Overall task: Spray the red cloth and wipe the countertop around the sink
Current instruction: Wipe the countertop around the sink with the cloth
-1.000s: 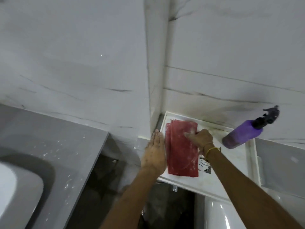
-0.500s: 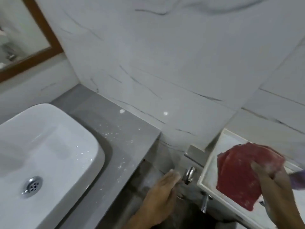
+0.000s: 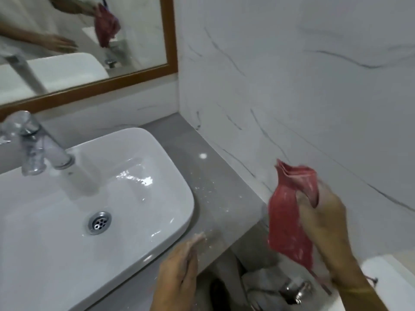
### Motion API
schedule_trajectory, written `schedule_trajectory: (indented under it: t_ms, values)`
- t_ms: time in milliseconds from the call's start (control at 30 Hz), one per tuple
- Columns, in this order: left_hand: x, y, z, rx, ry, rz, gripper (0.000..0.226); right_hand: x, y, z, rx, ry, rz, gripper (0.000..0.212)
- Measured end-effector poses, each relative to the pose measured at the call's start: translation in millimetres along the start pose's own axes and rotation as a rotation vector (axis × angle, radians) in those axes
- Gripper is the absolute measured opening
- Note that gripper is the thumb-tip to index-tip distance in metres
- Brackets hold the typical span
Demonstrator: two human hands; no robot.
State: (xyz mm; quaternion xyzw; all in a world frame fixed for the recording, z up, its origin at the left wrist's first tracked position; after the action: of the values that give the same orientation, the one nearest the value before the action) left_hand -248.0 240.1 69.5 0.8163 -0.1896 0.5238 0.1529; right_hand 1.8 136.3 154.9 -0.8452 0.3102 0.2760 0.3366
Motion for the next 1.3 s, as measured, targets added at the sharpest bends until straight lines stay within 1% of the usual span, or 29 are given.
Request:
schedule_trajectory:
  t_ms: [100,133,167,200,267,300,367,433,500,567,633,800,867,1000,1033,1100,1167,1233,1300]
  values:
    - [1,-21,-14,0.112,0.067,-0.122,0.027,-16,-54,69,-0.078,0.009,-0.21,0.028]
    - [6,-30,-19,0.167,0.079,-0.134,0.025,-19,-67,96,-0.158,0.014,-0.28,0.032]
    - [12,-40,-23,0.225,0.065,-0.126,0.025,-18,-77,127,-0.29,0.014,-0.334,0.035]
    - [17,-55,-26,0.273,0.034,-0.126,0.028,-13,-84,162,-0.468,0.015,-0.377,0.04]
    - [18,-91,-25,0.328,-0.027,-0.173,0.033,7,-82,227,-0.829,0.095,-0.468,0.048]
    - [16,-107,-23,0.345,-0.065,-0.215,0.035,20,-78,250,-0.922,0.168,-0.501,0.052]
    - [3,-141,-11,0.331,-0.14,-0.343,0.043,48,-72,288,-0.999,0.321,-0.541,0.068]
    - [-11,-167,9,0.247,-0.157,-0.471,0.061,70,-68,312,-1.053,0.437,-0.602,0.079]
    - [-18,-180,28,0.188,-0.132,-0.54,0.069,82,-68,324,-1.059,0.498,-0.702,0.082]
    - [-26,-185,39,0.201,-0.065,-0.596,0.07,85,-72,335,-1.049,0.527,-0.782,0.083]
    - [-32,-187,42,0.221,-0.046,-0.644,0.075,84,-79,348,-1.053,0.529,-0.823,0.082]
    - [-35,-189,40,0.227,-0.054,-0.626,0.082,50,-91,383,-1.058,0.463,-0.895,0.077]
    - [-35,-189,41,0.231,-0.049,-0.633,0.084,42,-80,382,-1.062,0.426,-0.868,0.08]
    - [-33,-189,40,0.227,-0.067,-0.646,0.087,55,-33,345,-1.006,0.403,-0.852,0.074]
    - [-33,-189,40,0.224,-0.076,-0.648,0.086,63,-24,333,-0.985,0.41,-0.844,0.075]
    - [-35,-189,41,0.225,-0.091,-0.638,0.073,83,-15,315,-0.975,0.429,-0.806,0.083]
    - [-35,-189,40,0.225,-0.091,-0.614,0.063,99,-26,307,-0.944,0.469,-0.761,0.078]
    - [-35,-188,40,0.216,-0.081,-0.6,0.063,105,-53,315,-0.917,0.519,-0.684,0.071]
    - [-34,-187,40,0.213,-0.071,-0.601,0.062,96,-83,338,-0.882,0.553,-0.608,0.069]
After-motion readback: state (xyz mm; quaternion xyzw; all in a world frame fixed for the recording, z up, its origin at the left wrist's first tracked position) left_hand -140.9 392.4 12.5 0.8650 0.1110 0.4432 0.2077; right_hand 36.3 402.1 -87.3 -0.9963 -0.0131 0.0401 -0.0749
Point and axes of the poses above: each hand's wrist, its own y-axis away from the middle knuckle, its own z-axis out of the palm, x = y × z, the point moved 4 cm from there along -y, towards the middle knuckle, and after that the axes turned 15 degrees about -z, right-handed, at the moved point
